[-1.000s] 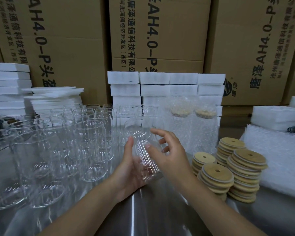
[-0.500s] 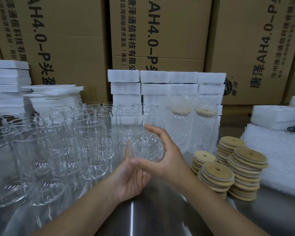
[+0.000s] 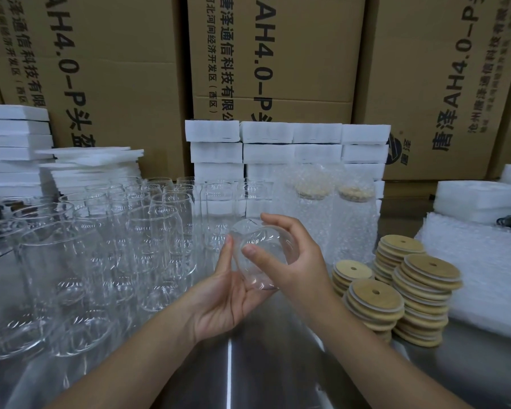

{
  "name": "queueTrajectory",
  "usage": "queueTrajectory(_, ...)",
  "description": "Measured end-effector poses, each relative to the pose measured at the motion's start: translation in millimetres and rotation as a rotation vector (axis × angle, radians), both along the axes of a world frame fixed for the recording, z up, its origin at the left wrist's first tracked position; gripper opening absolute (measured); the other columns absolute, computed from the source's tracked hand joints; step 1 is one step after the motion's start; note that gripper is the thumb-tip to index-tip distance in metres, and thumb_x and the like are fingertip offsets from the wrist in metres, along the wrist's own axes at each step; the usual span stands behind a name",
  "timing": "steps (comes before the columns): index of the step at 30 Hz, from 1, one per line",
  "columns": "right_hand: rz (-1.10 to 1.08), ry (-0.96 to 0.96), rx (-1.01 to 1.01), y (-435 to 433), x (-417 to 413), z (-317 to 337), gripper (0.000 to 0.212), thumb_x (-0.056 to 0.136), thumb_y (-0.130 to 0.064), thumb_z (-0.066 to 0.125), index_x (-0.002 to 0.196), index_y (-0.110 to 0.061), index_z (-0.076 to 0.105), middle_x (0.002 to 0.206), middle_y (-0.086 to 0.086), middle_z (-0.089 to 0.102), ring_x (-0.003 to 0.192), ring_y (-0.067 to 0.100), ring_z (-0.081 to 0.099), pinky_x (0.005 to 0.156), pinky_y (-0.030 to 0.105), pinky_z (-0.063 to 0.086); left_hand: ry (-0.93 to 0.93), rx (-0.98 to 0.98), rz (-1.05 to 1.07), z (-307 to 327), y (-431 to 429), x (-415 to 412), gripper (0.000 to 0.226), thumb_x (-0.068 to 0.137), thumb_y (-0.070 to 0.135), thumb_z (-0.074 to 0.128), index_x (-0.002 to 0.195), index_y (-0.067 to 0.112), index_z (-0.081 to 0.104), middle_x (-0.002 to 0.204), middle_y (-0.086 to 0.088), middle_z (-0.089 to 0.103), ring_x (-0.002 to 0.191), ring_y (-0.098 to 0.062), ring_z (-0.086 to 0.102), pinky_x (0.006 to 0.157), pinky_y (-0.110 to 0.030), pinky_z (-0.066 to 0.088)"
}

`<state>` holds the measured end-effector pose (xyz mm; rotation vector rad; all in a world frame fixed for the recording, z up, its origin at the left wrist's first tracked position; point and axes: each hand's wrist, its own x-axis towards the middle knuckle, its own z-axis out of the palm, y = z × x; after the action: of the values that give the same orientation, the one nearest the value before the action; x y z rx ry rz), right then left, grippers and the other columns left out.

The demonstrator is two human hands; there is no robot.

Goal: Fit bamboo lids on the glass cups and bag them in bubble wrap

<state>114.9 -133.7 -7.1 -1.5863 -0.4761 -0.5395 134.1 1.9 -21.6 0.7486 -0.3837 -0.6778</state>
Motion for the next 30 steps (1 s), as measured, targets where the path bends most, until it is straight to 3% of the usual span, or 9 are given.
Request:
queueTrajectory(5,-0.011,-0.011,0.035,0.0,1.2,-0.8,0.043,0.064,-0.045,0.078,0.102,-0.030,0.065,0.110,-0.017,0.067,0.111,-0.003,0.058,0.106,0.033,0.042,0.047,0.042,0.029,-1.5,-1.8,1.0,0.083,0.075,0.063,0.055,0.112,-0.010,0.066,0.125,-0.029,0.060,0.104,-0.031,0.069,0.086,-0.032,0.058)
queueTrajectory(8,-0.026,-0.011,0.043,0.0,2.1,-1.5,0.039,0.066,-0.046,0.076,0.101,-0.031,0.065,0.107,-0.019,0.067,0.109,-0.004,0.059,0.104,0.032,0.044,0.080,0.053,0.063,-2.5,-2.2,0.9,0.083,0.080,0.060,0.050,0.119,-0.012,0.061,0.129,-0.031,0.057,0.101,-0.032,0.069,0.090,-0.034,0.056)
queueTrajectory(13,-0.045,-0.008,0.058,0.3,3.0,-2.1,0.032,0.069,-0.054,0.072,0.095,-0.036,0.067,0.102,-0.016,0.070,0.104,0.003,0.063,0.098,0.036,0.048,0.079,0.088,0.083,1.5,-4.1,-3.0,0.086,0.079,0.059,0.047,0.128,-0.011,0.055,0.133,-0.030,0.054,0.117,-0.030,0.061,0.099,-0.035,0.048)
queueTrajectory(17,-0.049,-0.038,0.101,0.9,2.9,-1.7,0.027,0.081,-0.054,0.057,0.092,-0.032,0.068,0.096,-0.022,0.070,0.097,-0.007,0.062,0.087,0.014,0.043,0.082,0.130,0.135,0.8,-6.0,-1.6,0.089,0.079,0.060,0.045,0.136,-0.008,0.044,0.136,-0.029,0.051,0.131,-0.032,0.048,0.098,-0.038,0.046)
queueTrajectory(20,-0.066,-0.038,0.116,0.7,3.7,-2.6,0.020,0.097,-0.037,0.049,0.093,-0.031,0.068,0.093,-0.024,0.069,0.093,-0.011,0.061,0.078,0.003,0.041,0.072,0.154,0.177,-2.0,-7.4,-0.1,0.082,0.077,0.059,0.046,0.131,-0.002,0.052,0.130,-0.025,0.059,0.114,-0.029,0.062,0.094,-0.036,0.049)
queueTrajectory(22,-0.065,-0.019,0.147,-0.1,5.9,-3.0,0.022,0.093,-0.028,0.046,0.094,-0.029,0.068,0.097,-0.021,0.070,0.097,-0.008,0.061,0.081,0.005,0.042,0.038,0.197,0.219,-4.9,-8.5,0.2,0.074,0.076,0.063,0.044,0.124,0.008,0.057,0.119,-0.022,0.065,0.096,-0.026,0.070,0.090,-0.034,0.053)
queueTrajectory(24,-0.037,0.012,0.236,-1.3,8.6,-3.0,0.026,0.086,-0.023,0.043,0.096,-0.026,0.066,0.104,-0.014,0.070,0.107,-0.003,0.060,0.093,0.012,0.043,-0.005,0.233,0.264,-8.8,-11.0,0.6,0.068,0.074,0.068,0.041,0.124,0.024,0.054,0.112,-0.017,0.069,0.091,-0.024,0.070,0.084,-0.035,0.058)
queueTrajectory(27,-0.016,0.096,0.270,-2.4,10.4,-3.2,0.032,0.097,-0.010,0.039,0.102,-0.031,0.063,0.121,-0.010,0.061,0.119,0.005,0.054,0.103,0.026,0.042,-0.048,0.194,0.322,-14.1,-16.1,1.7,0.046,0.074,0.066,0.044,0.113,0.044,0.055,0.108,-0.012,0.073,0.093,-0.028,0.071,0.071,-0.039,0.061)
queueTrajectory(30,-0.032,0.126,0.145,1.5,8.9,-7.3,0.031,0.094,-0.026,0.041,0.117,-0.039,0.056,0.132,-0.014,0.051,0.124,0.008,0.050,0.103,0.025,0.041,-0.066,0.143,0.411,-13.9,-18.8,2.2,0.031,0.080,0.061,0.046,0.100,0.048,0.065,0.097,-0.005,0.076,0.112,-0.036,0.063,0.081,-0.051,0.058)
